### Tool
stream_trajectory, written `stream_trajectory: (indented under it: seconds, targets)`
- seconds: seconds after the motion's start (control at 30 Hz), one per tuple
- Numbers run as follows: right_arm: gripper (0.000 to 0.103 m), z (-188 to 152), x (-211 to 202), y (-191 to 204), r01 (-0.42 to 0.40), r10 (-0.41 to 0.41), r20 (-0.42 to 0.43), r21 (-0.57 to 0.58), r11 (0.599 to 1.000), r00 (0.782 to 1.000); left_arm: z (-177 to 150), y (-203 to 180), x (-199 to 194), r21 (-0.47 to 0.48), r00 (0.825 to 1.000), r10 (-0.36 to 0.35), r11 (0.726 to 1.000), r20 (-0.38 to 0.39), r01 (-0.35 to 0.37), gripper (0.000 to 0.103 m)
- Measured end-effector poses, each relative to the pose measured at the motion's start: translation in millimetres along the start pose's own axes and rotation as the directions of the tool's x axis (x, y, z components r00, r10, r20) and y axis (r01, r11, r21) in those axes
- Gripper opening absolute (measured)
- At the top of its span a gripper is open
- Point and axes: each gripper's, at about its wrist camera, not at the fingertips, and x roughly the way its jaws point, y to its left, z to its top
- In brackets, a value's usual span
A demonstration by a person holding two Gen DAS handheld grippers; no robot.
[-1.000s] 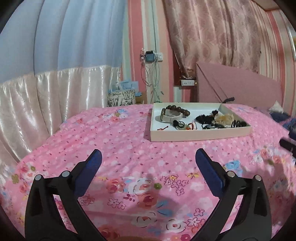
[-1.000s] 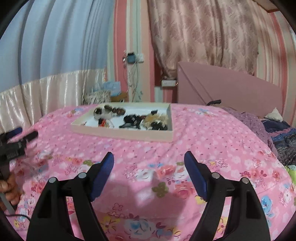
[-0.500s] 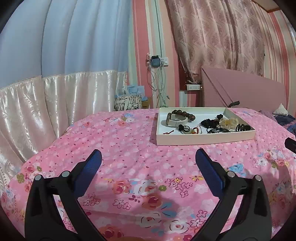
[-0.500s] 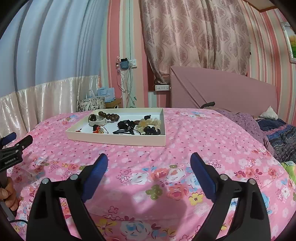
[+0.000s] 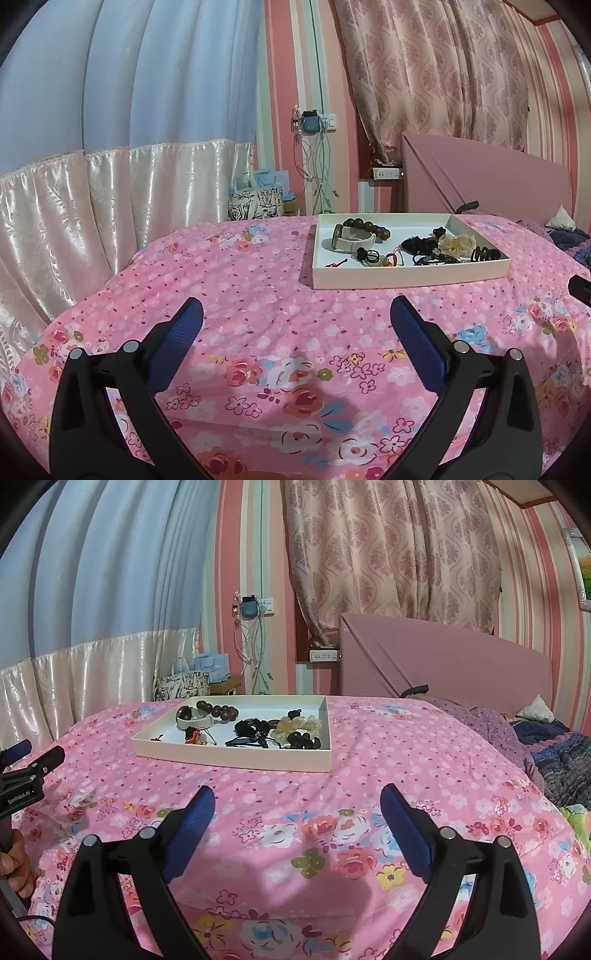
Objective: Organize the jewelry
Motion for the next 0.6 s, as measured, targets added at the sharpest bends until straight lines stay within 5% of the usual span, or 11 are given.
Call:
stream_trajectory:
  seconds: [0.6]
  targets:
    - [0.091,0.6,1.1,-3.3,-0.003,0.002,0.007,0.024,1.000,1.000,-0.1,1.7,-1.1,-0.005,1.000,0.019,1.000,0.000,-0.019,0.100]
